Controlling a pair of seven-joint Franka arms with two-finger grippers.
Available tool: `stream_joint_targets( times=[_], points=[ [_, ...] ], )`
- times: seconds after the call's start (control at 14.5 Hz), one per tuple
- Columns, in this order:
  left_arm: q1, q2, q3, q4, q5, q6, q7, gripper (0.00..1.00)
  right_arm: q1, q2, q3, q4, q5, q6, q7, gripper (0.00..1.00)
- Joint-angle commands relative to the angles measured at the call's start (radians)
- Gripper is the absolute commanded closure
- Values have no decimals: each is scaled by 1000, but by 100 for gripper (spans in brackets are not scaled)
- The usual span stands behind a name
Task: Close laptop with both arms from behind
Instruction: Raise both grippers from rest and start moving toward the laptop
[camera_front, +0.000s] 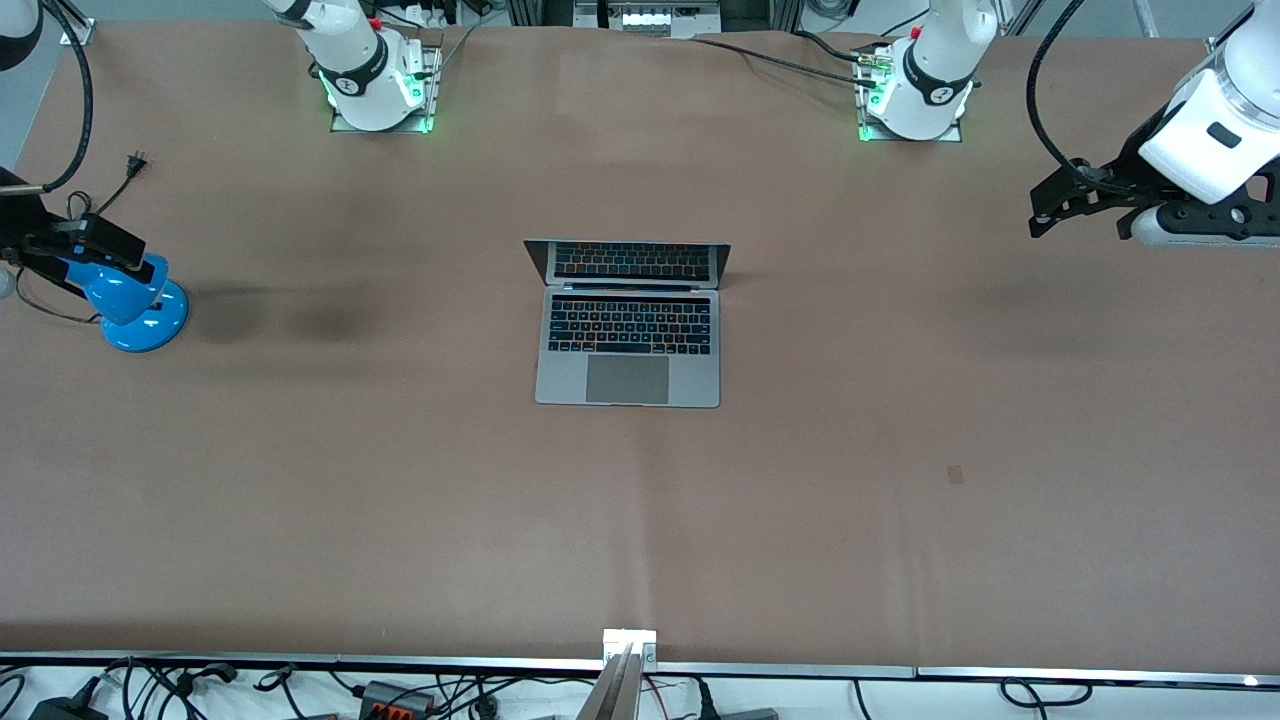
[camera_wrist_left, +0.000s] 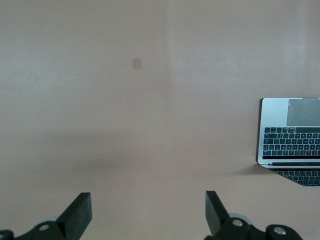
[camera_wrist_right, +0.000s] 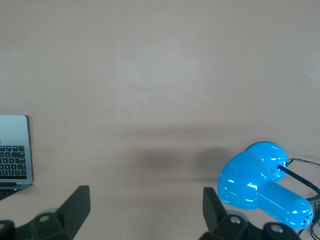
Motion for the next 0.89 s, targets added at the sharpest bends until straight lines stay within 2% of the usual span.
stream_joint_targets(
  times=[0.0, 0.48, 0.69, 0.83],
  points=[
    [-2, 3, -1, 16, 19, -18, -7, 0, -5, -55, 6, -65, -8, 9, -2, 0],
    [-3, 7, -9, 18, 21, -18, -5, 0, -4, -47, 6, -66, -8, 0, 6, 0],
    [-2, 12, -1, 18, 19, -62, -8, 0, -2, -43, 8, -66, -8, 5, 9, 0],
    [0, 18, 1, 16, 19, -97, -5, 0, -2, -36, 8, -66, -8, 6, 11, 12]
  ],
)
